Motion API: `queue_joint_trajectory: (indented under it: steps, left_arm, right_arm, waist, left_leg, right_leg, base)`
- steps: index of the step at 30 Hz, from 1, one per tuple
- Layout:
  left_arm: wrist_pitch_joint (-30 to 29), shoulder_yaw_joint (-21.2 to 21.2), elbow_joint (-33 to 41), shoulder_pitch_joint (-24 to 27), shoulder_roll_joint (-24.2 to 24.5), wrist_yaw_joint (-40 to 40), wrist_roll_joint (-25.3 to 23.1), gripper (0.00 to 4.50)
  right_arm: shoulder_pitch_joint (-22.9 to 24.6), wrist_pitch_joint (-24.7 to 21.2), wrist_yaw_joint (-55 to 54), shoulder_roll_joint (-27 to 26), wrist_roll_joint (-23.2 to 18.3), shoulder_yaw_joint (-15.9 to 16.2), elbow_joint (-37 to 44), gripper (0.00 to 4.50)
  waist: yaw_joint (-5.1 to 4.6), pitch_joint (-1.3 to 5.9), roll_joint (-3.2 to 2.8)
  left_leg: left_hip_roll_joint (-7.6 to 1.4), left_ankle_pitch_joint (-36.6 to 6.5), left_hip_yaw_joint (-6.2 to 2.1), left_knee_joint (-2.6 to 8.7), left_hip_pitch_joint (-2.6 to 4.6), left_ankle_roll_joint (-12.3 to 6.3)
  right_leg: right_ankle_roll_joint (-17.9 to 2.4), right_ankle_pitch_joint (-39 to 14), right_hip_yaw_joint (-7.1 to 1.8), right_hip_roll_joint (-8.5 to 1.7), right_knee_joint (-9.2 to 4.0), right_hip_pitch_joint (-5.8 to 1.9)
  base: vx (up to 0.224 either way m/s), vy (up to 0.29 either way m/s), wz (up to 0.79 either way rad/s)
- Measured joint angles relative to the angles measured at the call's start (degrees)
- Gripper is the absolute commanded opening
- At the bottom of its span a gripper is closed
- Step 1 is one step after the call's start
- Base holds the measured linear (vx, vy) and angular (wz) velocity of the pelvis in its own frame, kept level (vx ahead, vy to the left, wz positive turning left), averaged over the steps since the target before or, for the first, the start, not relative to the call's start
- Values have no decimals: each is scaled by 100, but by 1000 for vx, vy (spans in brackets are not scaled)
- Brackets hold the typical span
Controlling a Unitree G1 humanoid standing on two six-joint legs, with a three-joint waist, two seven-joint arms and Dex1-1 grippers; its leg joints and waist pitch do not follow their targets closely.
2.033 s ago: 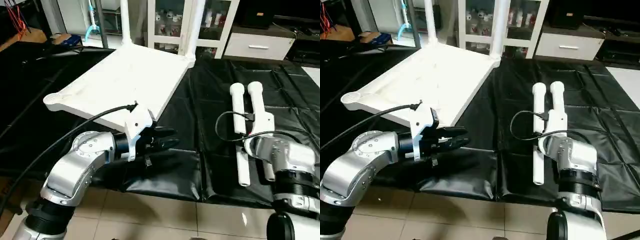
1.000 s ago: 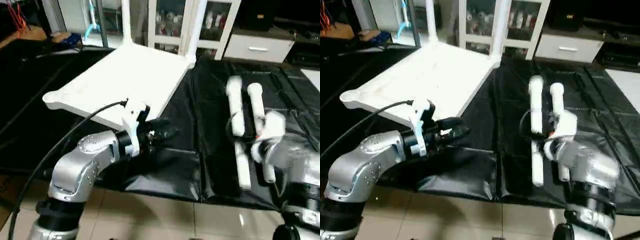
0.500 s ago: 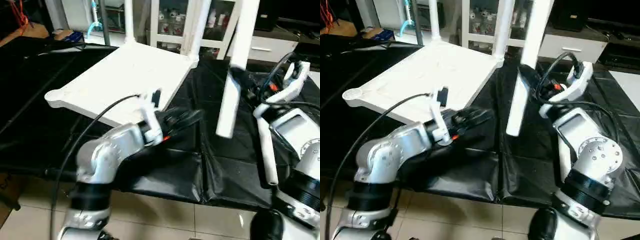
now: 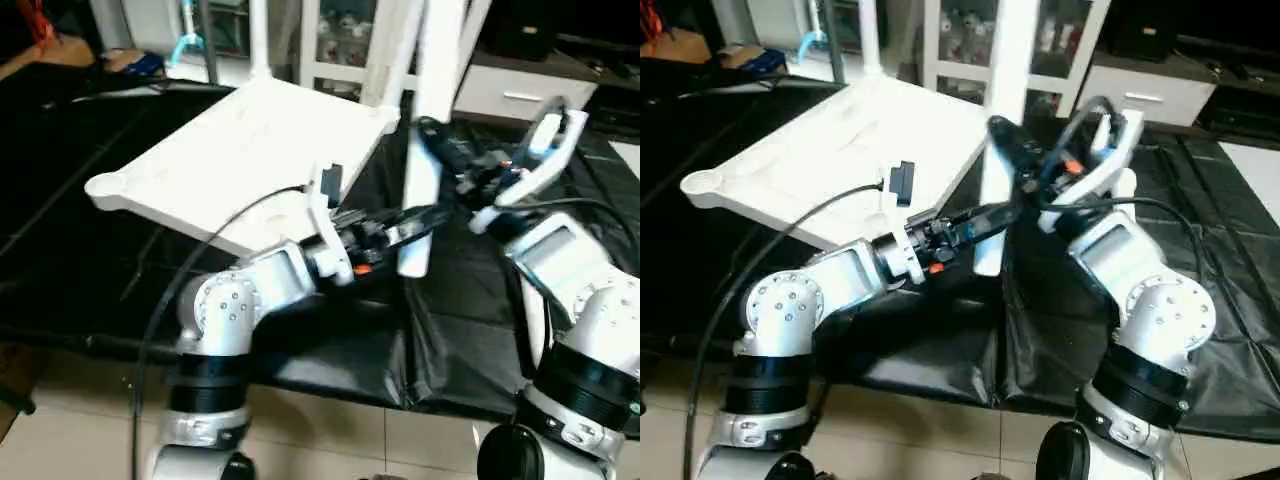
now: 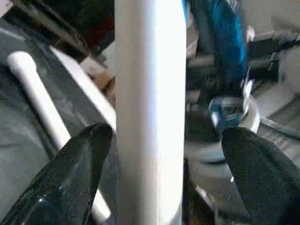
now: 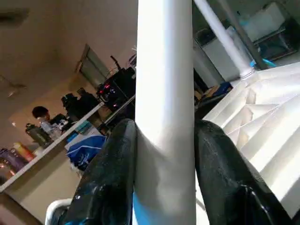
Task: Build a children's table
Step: Pick table leg
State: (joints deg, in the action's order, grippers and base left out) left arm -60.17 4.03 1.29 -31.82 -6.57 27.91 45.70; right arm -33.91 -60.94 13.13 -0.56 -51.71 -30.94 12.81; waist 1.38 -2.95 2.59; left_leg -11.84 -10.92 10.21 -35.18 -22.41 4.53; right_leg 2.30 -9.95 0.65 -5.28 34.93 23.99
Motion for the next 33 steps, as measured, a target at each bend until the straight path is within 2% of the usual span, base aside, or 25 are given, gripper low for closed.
queue_joint_trajectory:
  steps: [2, 5, 12, 19, 22, 23, 28, 29, 30, 32, 33]
  left_arm:
    - [2, -144, -3, 53, 80, 12, -207, 419]
    - [10, -160, -130, 90, 95, -79, -381, 384]
    - [8, -110, -157, 82, 60, -240, -179, 326]
    - [9, -110, -154, 84, 90, -174, -183, 261]
    - [8, -110, -144, 91, 94, -192, -153, 250]
    - [8, -110, -144, 92, 103, -199, -147, 226]
    - [10, -107, -100, 94, 126, -189, -87, 207]
    - [12, -106, -95, 94, 145, -185, -87, 178]
    - [18, -106, -94, 95, 158, -182, -87, 178]
    - [25, -121, -43, 95, 170, -152, -83, 159]
    - [32, -113, -40, 95, 173, -153, -84, 159]
  right_arm:
    - [0, 41, -34, -5, -2, -10, 0, 143]
    - [0, 58, -54, -7, -68, 11, 0, 143]
    - [34, 161, -158, -6, -171, 68, 1, 143]
    - [138, 260, -183, -29, -183, 216, 14, 143]
    - [201, 292, -220, -33, -214, 253, 14, 143]
    - [212, 297, -225, -33, -215, 269, 14, 143]
    - [213, 367, -262, -32, -215, 338, 14, 143]
    - [213, 379, -262, -32, -215, 349, 14, 143]
    - [214, 391, -263, -29, -215, 361, 14, 143]
    - [217, 442, -266, -18, -214, 397, 14, 213]
    - [216, 486, -264, -17, -215, 433, 14, 213]
  waist:
    - [34, 0, 0]
    - [49, 0, 0]
    - [53, 0, 1]
    - [56, 0, 0]
    - [60, 0, 0]
    - [59, 0, 0]
    - [58, 0, 0]
    - [57, 0, 0]
    - [57, 0, 0]
    - [60, 0, 0]
    - [58, 0, -1]
  left_leg:
    - [0, 2, 0, 1, 1, 3]
    - [0, 6, -1, 3, 1, 10]
    - [1, 11, -2, 16, 6, 18]
    - [1, 14, -2, 21, 11, 22]
    - [2, 14, -2, 21, 11, 22]
    - [2, 15, -2, 21, 12, 22]
    - [1, 16, -3, 22, 14, 25]
    - [2, 16, -3, 22, 15, 25]
    - [2, 16, -3, 21, 15, 25]
    - [1, 16, -3, 21, 15, 26]
    - [1, 16, -3, 21, 16, 26]
  right_leg:
    - [1, 0, -1, 0, 0, 0]
    - [3, 2, 0, 0, 1, -1]
    - [2, 2, 2, 1, 2, -1]
    - [2, 2, 2, 2, 3, -2]
    - [1, 3, 2, 1, 3, -3]
    - [1, 3, 2, 2, 3, -3]
    - [1, 3, 3, 2, 6, -4]
    - [1, 3, 3, 2, 6, -5]
    - [1, 3, 2, 2, 6, -5]
    - [1, 3, 3, 2, 6, -6]
    - [1, 3, 2, 1, 6, -6]
  base:
    - [0, 0, 0]
    - [0, 0, 0]
    - [0, 0, 0]
    - [0, 0, 0]
    - [0, 0, 0]
    - [0, 0, 0]
    - [0, 0, 0]
    - [0, 0, 0]
    - [0, 0, 0]
    - [0, 0, 0]
    - [0, 0, 0]
